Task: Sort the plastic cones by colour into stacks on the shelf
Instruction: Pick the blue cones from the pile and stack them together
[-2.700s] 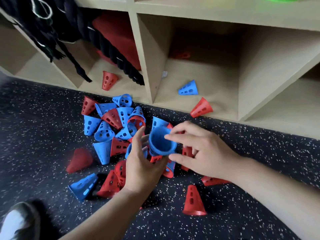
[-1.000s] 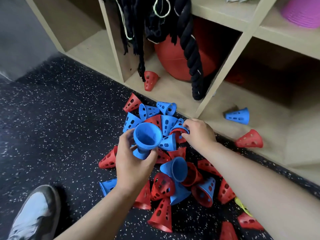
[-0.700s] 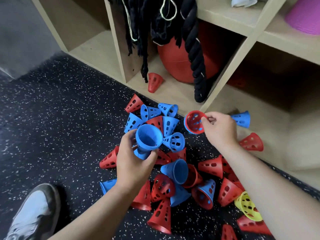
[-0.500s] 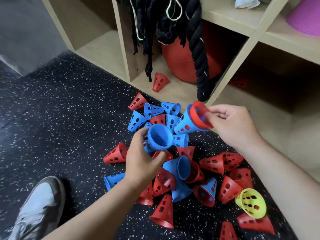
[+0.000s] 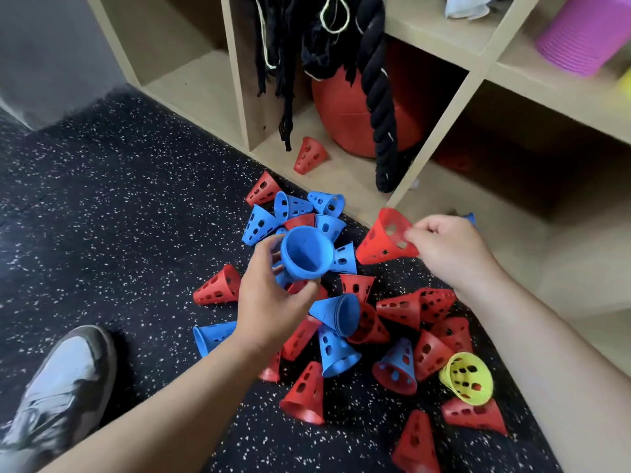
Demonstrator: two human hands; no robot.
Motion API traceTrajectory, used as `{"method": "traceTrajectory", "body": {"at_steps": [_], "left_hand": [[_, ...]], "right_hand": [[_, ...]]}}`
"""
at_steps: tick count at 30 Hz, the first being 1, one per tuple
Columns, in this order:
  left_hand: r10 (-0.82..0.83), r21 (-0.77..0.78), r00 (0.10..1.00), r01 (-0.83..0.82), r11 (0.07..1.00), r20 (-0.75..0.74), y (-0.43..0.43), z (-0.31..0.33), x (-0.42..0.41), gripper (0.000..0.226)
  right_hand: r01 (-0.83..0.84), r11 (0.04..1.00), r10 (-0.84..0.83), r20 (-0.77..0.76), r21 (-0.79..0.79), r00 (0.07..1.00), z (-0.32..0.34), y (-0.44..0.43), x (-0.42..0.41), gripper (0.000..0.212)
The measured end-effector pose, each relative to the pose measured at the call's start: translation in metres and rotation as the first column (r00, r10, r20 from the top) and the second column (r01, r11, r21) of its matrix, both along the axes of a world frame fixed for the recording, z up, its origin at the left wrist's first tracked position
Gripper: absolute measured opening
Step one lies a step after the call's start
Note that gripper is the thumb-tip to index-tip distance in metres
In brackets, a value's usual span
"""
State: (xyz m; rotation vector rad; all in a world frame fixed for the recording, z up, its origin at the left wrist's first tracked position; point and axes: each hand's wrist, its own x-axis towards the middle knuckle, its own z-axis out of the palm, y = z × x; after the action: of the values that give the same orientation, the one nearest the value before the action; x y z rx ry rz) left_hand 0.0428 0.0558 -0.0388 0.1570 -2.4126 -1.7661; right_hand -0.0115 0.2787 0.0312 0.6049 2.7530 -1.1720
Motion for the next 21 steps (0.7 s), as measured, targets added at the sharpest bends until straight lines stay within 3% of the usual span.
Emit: {"method": "traceTrajectory", "body": {"at_steps": [6,12,18,21], "left_hand": [[0.026,-0.016,0.999,-0.026,1.0,0.023,-0.001,-0.005,-0.001,0.057],[0.014,-0.022,1.0,-0.013,1.0,0.016,0.0,-0.007,0.0,0.06],[0.005,-0.024,1.0,-0.005,1.0,0.012,0.001,-0.009,0.001,0.06],[0.002,-0.029,1.0,-0.002,1.0,-0.001,0.001,-0.008,0.002,0.058]], "right_hand": [[0.074,0.972,-0.105,0.132,0.222,0.986,-0.037,0.041,0.011,0.027],[0.046,0.879,-0.197,0.273,0.475,0.942,-0.044,0.078,0.014,0.008],[0.113,0.9,-0.293,0.391,0.421,0.873,-0.068,0.08,0.036,0.02],[0.31,0.94,-0.34,0.467,0.142,0.816,-0.081,0.076,0.039,0.013]]}}
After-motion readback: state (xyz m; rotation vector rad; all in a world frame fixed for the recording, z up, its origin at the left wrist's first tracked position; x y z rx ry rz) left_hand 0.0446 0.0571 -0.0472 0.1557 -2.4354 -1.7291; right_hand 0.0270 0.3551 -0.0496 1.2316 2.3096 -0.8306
